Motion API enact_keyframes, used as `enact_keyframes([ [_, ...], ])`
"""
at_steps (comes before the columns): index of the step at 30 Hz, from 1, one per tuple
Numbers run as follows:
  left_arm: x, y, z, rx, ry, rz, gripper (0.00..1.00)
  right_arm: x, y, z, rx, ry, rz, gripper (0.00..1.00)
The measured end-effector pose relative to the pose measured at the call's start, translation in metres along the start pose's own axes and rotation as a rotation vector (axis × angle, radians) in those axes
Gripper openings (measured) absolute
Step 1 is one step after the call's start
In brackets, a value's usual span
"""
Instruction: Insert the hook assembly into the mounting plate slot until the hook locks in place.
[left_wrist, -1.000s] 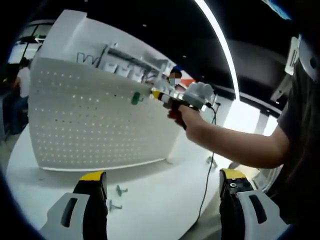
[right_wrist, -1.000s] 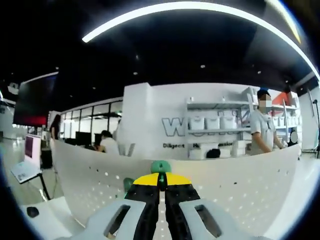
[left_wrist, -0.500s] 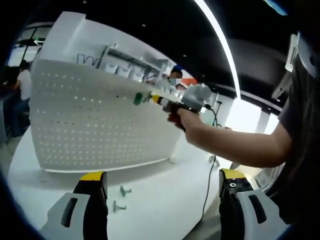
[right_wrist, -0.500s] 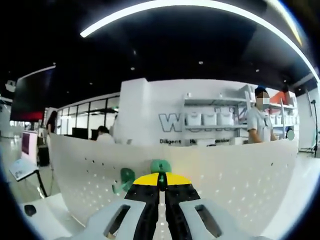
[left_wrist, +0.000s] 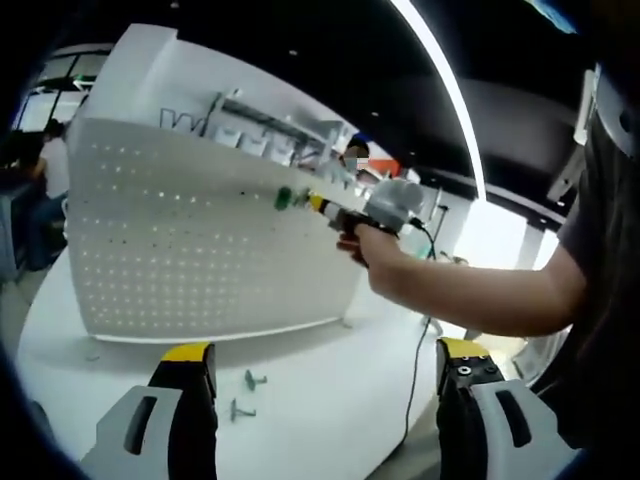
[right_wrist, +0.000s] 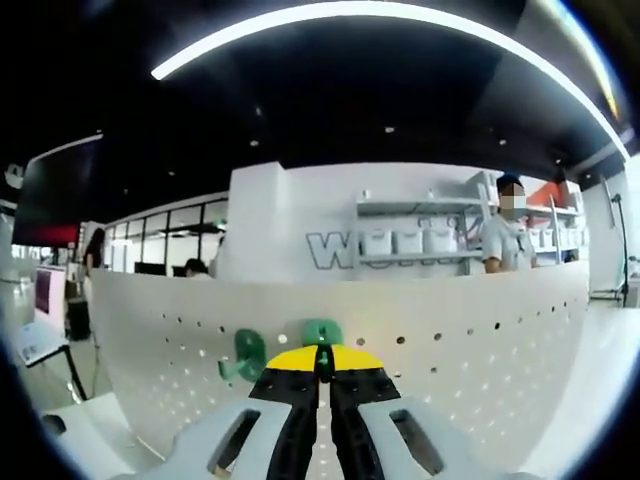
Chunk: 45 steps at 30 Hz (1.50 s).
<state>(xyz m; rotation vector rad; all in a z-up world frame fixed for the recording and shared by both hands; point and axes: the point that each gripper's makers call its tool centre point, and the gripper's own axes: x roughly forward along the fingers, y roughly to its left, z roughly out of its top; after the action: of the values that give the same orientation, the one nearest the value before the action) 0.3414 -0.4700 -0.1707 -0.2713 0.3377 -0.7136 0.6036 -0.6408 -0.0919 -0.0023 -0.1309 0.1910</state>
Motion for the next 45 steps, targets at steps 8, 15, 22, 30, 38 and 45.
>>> enact_keyframes([
  [8,0.002,-0.001,0.004,0.003,-0.007,-0.005,0.92,0.000,0.000,-0.001,0.007,0.004,-0.013,0.00],
  [15,0.003,-0.004,0.004,0.008,-0.006,-0.013,0.91,0.000,0.001,-0.008,0.021,0.022,-0.013,0.01],
  [22,0.000,-0.002,0.004,0.005,-0.008,-0.004,0.90,0.000,0.003,-0.008,0.006,0.028,-0.020,0.01],
  [30,0.000,-0.002,0.003,0.004,-0.007,-0.003,0.90,0.002,0.003,-0.009,0.002,0.039,-0.040,0.01],
  [38,-0.002,-0.001,0.003,0.006,-0.006,0.004,0.90,0.003,0.004,-0.012,0.003,0.086,-0.024,0.06],
  [45,-0.004,-0.003,0.002,0.014,-0.005,0.003,0.90,0.001,0.001,-0.001,0.029,0.066,-0.027,0.10],
])
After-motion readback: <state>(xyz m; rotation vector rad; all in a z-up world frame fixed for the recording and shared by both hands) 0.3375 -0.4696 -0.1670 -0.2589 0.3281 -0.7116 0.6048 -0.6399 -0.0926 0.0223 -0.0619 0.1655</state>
